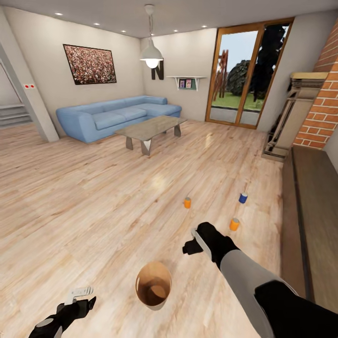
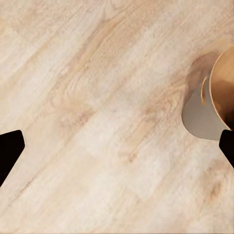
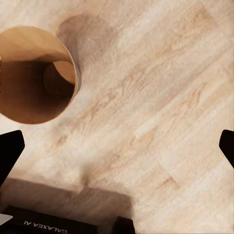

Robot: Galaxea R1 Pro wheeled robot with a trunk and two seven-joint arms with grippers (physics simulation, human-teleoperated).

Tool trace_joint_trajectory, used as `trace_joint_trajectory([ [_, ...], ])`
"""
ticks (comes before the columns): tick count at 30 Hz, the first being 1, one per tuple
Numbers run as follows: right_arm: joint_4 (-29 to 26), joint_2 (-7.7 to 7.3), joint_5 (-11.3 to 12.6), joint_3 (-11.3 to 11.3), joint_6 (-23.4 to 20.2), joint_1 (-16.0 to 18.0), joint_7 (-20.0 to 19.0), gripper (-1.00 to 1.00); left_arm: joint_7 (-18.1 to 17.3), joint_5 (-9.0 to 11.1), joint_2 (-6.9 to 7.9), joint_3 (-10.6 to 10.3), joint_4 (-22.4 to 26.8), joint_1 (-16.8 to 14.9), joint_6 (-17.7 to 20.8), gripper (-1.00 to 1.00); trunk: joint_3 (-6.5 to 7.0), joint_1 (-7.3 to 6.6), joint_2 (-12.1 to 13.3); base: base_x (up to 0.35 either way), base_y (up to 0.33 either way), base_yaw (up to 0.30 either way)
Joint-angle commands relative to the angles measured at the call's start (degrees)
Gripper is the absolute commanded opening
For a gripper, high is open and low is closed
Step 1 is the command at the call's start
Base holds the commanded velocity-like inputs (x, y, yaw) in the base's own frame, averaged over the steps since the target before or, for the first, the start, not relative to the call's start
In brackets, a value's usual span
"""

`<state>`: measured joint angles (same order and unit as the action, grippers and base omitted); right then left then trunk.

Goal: Put the three can of soda from the living room inside the tash can in the kitchen.

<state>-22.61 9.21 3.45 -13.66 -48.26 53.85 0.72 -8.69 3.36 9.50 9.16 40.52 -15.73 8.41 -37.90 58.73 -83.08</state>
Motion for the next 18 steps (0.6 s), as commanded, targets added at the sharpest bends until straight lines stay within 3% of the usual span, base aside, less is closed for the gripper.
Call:
trace_joint_trajectory([
  [1, 0.42, 0.04, 0.06, 0.03, 0.06, 0.1, 0.23, 1.0, 0.0, 0.0, 0.0, 0.01, 0.0, 0.0, 0.01, 1.0, 0.0, 0.0, 0.0, 0.138, 0.232, 0.0],
  [8, 3.3, 0.01, 0.19, 0.77, 1.75, 0.42, 1.0, 1.0, -0.01, -0.02, -0.06, 0.05, -0.02, 0.03, -0.01, 1.0, 0.0, 0.0, 0.0, 0.144, 0.237, 0.0],
  [18, 4.92, -0.08, 0.24, 1.32, 2.52, 0.46, 1.1, 1.0, 0.08, 0.07, -0.1, 0.08, 0.0, 0.08, -0.13, 1.0, 0.0, 0.0, 0.0, 0.038, 0.052, 0.0],
])
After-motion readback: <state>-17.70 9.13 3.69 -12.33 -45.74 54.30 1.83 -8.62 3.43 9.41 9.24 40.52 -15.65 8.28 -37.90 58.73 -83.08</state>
